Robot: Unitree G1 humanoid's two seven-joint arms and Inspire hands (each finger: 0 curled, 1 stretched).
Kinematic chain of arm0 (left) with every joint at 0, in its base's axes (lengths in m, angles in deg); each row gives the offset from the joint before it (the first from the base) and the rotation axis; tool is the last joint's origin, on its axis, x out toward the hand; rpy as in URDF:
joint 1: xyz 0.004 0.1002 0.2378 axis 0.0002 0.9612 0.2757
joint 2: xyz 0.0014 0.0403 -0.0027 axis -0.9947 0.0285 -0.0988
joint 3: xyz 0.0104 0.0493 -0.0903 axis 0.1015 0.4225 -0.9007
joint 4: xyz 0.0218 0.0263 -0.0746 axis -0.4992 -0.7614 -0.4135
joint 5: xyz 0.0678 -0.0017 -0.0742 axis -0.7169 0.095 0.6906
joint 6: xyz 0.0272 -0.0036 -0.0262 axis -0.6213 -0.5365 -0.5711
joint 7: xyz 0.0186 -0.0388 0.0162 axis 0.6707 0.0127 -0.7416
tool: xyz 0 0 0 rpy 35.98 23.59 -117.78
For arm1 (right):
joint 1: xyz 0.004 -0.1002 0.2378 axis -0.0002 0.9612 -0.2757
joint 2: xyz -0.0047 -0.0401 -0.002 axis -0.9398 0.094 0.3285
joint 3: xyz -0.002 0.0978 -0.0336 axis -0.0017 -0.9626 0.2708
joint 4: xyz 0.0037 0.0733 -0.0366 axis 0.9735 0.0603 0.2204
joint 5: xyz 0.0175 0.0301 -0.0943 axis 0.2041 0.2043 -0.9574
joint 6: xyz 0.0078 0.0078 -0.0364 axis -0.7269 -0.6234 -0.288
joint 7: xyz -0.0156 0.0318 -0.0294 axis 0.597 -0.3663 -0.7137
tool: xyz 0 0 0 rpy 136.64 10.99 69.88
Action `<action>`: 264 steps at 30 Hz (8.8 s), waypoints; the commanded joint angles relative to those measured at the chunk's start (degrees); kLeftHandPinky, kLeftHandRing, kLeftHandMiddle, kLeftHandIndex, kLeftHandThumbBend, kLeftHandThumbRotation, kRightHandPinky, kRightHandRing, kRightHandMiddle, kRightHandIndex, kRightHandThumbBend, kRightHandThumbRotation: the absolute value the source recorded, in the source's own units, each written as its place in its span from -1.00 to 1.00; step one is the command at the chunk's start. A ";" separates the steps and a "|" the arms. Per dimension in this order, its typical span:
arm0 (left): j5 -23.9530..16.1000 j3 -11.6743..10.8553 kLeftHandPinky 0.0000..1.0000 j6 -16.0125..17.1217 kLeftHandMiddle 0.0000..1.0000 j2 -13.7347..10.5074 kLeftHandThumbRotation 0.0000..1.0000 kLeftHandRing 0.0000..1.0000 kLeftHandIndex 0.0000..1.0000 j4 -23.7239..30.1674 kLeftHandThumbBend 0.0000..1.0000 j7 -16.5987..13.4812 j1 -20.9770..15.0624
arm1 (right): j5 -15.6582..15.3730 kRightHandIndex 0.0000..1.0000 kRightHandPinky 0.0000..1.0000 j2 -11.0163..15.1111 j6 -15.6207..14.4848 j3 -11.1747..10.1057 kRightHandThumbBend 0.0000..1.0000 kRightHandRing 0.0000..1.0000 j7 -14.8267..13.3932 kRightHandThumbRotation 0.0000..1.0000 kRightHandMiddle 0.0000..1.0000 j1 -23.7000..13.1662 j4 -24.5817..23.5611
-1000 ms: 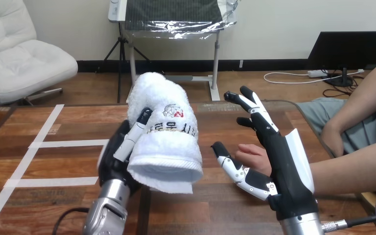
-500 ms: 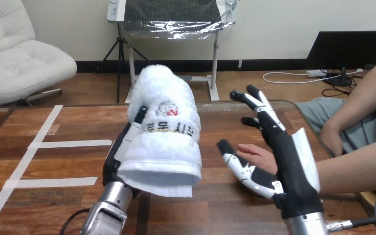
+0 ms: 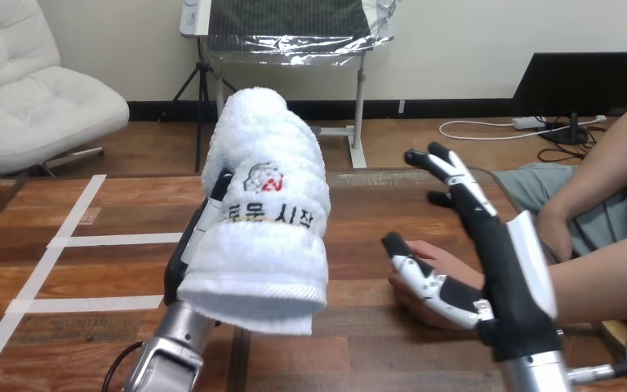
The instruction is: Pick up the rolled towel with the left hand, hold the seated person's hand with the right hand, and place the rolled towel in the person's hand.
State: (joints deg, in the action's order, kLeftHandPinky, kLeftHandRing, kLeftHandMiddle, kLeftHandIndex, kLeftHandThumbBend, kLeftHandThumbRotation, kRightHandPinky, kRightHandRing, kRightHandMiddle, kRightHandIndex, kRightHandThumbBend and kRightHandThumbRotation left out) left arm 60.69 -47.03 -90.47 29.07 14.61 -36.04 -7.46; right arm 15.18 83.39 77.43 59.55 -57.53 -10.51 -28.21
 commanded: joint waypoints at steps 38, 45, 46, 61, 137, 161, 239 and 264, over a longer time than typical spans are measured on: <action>2.08 6.60 -0.55 -1.17 -0.20 4.71 -1.00 -0.37 -0.02 10.48 0.17 3.14 6.37 | -15.72 0.77 0.87 29.90 -20.67 -7.92 0.50 0.95 19.90 -0.64 0.91 -10.77 -5.83; 2.25 6.85 -0.56 -1.25 -0.22 4.65 -1.00 -0.38 -0.02 10.91 0.16 2.92 6.61 | -16.65 0.73 0.78 33.09 -24.02 -6.94 0.59 0.90 25.75 -0.70 0.87 -12.65 -6.44; 2.25 6.89 -0.56 -1.27 -0.22 4.62 -1.00 -0.39 -0.02 10.98 0.15 2.86 6.63 | -16.76 0.73 0.77 33.30 -24.70 -6.78 0.60 0.90 26.62 -0.71 0.86 -12.91 -6.58; 2.79 6.88 -0.58 -1.68 -0.23 4.60 -1.00 -0.40 -0.03 11.42 0.18 3.00 6.71 | -20.72 0.71 0.72 36.24 -31.85 -2.28 0.65 0.85 38.88 -0.86 0.82 -17.87 -8.04; 3.52 6.81 -0.62 -1.43 -0.24 3.86 -0.98 -0.43 0.01 14.74 0.08 2.06 8.50 | -27.46 0.80 0.86 35.14 -38.32 10.38 0.45 0.94 48.54 -0.88 0.94 -26.96 -0.06; 3.32 7.12 -0.61 -1.75 -0.22 3.43 -0.96 -0.41 0.01 15.70 0.09 1.81 9.22 | -28.75 0.82 0.85 34.71 -43.68 10.39 0.37 0.92 46.41 -0.87 0.95 -25.55 -0.69; 3.60 7.21 -0.60 -1.15 -0.21 3.73 -0.96 -0.42 0.01 18.51 -0.01 1.48 11.16 | -33.12 0.73 0.48 32.27 -40.72 24.63 0.29 0.68 49.88 -0.52 0.78 -36.82 20.14; 3.80 7.37 -0.61 -1.41 -0.21 4.20 -0.94 -0.42 0.01 19.24 0.01 0.10 11.65 | -33.13 0.43 -0.07 30.23 -39.86 26.56 0.28 0.22 47.98 -0.59 0.40 -37.58 25.14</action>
State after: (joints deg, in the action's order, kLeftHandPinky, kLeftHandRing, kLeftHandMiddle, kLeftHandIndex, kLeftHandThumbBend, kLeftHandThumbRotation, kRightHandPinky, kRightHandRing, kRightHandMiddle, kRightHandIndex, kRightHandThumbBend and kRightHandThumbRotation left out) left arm 62.99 -40.19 -92.47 28.87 29.99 -35.93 5.95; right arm -18.28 115.87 37.91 84.78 -9.81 -47.89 -6.21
